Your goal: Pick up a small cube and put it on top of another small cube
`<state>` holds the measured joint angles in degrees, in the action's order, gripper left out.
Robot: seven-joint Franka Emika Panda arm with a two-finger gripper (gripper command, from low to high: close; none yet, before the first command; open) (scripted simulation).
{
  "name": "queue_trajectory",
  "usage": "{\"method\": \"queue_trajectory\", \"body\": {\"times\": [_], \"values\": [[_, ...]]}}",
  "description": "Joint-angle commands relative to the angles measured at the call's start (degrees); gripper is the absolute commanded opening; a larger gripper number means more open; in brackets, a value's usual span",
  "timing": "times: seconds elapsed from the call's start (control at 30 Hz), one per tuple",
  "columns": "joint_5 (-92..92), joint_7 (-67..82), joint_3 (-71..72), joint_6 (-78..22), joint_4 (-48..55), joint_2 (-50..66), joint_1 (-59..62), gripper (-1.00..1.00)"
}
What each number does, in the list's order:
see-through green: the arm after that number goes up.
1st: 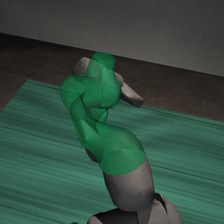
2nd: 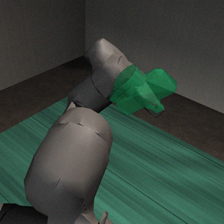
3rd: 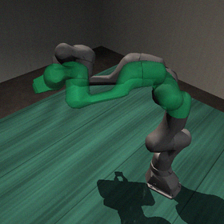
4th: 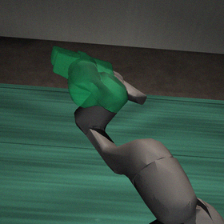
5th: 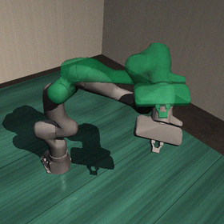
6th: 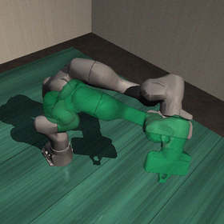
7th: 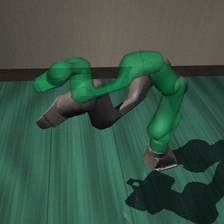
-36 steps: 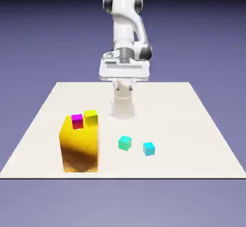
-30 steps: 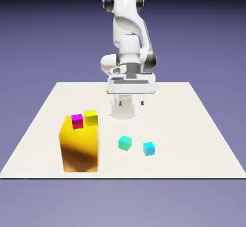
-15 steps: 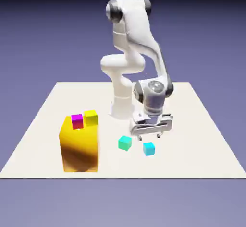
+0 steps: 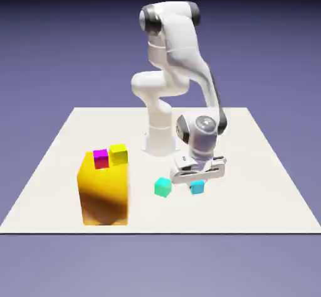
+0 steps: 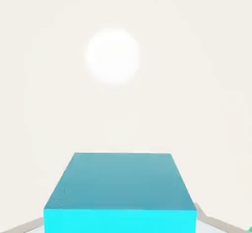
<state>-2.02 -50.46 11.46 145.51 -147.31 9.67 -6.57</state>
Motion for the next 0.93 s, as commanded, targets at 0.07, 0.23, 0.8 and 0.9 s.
{"method": "queue_trajectory", "body": {"times": [0.07,0.23,0.8,0.9], "values": [[0.5,-3.2,-1.5,-6.7,3.6,-3.5,0.0,-1.00],[2.5,-11.2,-7.0,-19.2,10.3,-10.0,4.9,-1.00],[8.0,-26.3,-19.2,-29.0,13.4,-17.7,19.1,-1.00],[7.8,-26.5,-19.3,-31.5,15.3,-18.4,19.2,1.00]]}}
